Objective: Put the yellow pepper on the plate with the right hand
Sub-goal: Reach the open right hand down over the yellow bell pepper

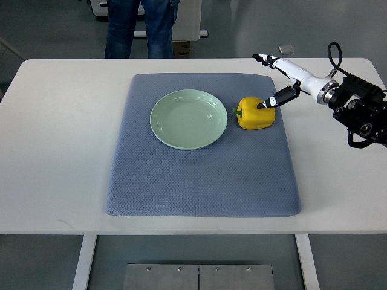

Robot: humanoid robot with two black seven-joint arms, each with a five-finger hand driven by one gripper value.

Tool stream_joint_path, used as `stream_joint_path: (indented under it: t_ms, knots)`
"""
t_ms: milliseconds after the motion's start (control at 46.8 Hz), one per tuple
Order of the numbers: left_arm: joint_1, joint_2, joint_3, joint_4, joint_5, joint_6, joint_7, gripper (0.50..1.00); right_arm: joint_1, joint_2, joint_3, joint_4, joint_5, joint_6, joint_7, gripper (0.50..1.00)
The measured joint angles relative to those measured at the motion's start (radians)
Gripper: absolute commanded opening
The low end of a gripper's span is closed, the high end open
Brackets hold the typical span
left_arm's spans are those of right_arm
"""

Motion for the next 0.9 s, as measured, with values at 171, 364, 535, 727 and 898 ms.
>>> stream_joint_path:
  t_ms: [171,364,535,727,898]
  knots:
    - [0.0,0.0,0.0,0.0,0.0,0.0,0.0,1.0,0.032,-0.012,-0.034,0.07,-0.027,-0.002,0.0,0.995]
    - [0.0,0.0,0.0,0.0,0.0,0.0,0.0,1.0,0.078,-0.049,-0.07,0.165,-0.037,-0.001,0.0,0.995]
    - [0.0,0.0,0.0,0.0,0.0,0.0,0.0,1.0,0.085,-0.055,-0.098,0.178,-0.068,-0.001,0.0,0.993]
    - [0.0,0.0,0.0,0.0,0.0,0.0,0.0,1.0,0.085,-0.048,-0.115,0.177,-0.103,-0.04,0.0,0.993]
    - [0.0,0.0,0.0,0.0,0.0,0.0,0.0,1.0,0.082,-0.043,-0.17,0.176,-0.118,-0.075,0.0,0.993]
